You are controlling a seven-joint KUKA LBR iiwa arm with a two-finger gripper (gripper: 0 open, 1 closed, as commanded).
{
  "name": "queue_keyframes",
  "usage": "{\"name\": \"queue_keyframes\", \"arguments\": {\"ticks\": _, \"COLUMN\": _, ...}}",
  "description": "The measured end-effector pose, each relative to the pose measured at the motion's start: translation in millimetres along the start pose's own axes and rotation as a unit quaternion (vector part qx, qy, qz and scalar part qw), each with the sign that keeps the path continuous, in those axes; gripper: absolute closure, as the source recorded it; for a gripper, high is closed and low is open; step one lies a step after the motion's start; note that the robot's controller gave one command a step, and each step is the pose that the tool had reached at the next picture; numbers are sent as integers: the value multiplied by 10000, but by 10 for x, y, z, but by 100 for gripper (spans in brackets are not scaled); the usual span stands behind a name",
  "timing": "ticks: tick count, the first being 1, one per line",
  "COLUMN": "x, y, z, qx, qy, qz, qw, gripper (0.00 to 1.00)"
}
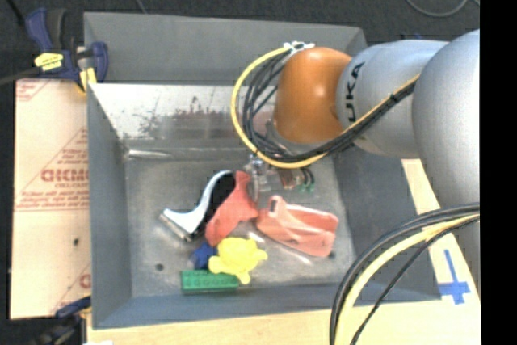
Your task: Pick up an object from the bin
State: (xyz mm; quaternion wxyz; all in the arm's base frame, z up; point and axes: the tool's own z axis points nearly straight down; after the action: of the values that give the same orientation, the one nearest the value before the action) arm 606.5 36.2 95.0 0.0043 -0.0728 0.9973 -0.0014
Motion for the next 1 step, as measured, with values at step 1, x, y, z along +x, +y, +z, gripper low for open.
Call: {"name": "queue_keyframes", "arguments": {"ticks": 1, "x": 0, "y": 0, "z": 0, "qx": 0, "qy": 0, "qz": 0, "qw": 10000, "gripper": 100}}
